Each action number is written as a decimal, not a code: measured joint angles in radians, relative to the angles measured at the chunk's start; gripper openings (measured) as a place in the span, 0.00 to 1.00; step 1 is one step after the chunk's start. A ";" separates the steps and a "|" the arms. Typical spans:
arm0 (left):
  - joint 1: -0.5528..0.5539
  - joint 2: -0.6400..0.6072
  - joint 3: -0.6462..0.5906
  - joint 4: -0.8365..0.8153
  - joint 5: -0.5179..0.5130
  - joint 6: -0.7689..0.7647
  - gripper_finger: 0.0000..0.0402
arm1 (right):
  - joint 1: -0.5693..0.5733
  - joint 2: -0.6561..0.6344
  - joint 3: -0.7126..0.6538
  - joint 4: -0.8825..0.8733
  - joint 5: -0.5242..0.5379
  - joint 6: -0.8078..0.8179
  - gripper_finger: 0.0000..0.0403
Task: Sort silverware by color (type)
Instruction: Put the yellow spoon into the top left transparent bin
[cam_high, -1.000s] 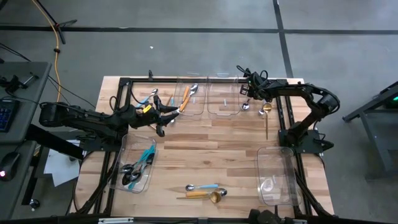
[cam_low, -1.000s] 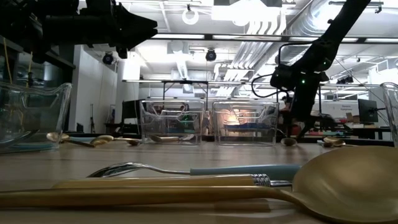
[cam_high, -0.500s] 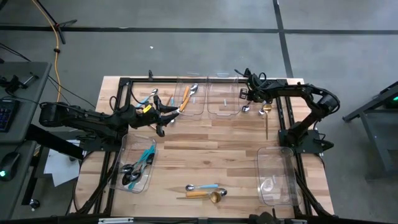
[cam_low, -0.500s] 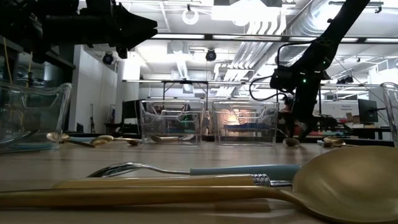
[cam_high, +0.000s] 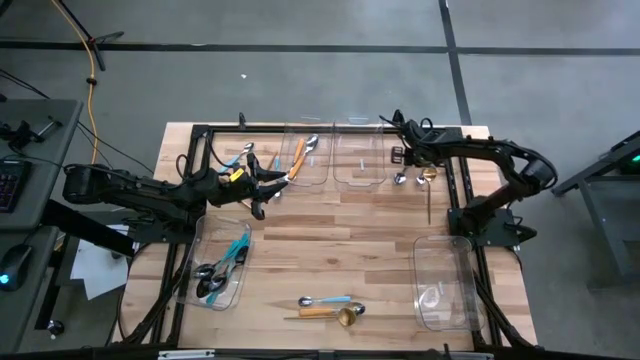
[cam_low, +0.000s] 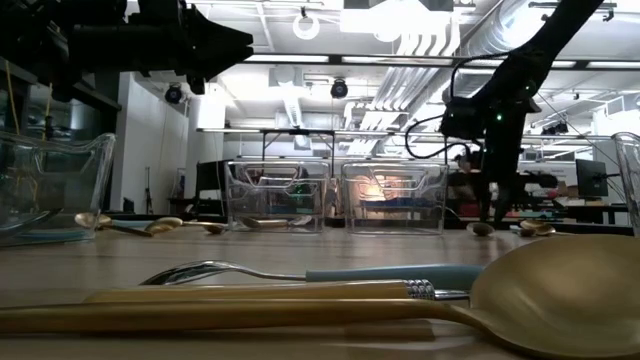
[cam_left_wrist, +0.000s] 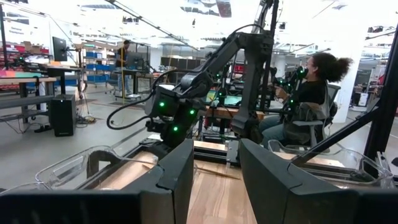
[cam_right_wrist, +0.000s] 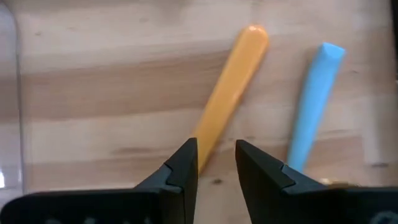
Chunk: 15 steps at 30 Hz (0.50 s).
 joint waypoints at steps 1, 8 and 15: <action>0.000 0.000 0.000 0.000 0.000 0.000 0.30 | 0.000 -0.009 0.000 -0.016 0.000 0.000 0.23; 0.000 0.000 0.000 0.000 0.000 0.000 0.30 | 0.033 -0.028 0.000 -0.013 0.001 0.031 0.23; 0.000 0.000 0.000 0.001 0.000 -0.010 0.30 | 0.085 -0.025 -0.032 0.016 0.011 0.087 0.23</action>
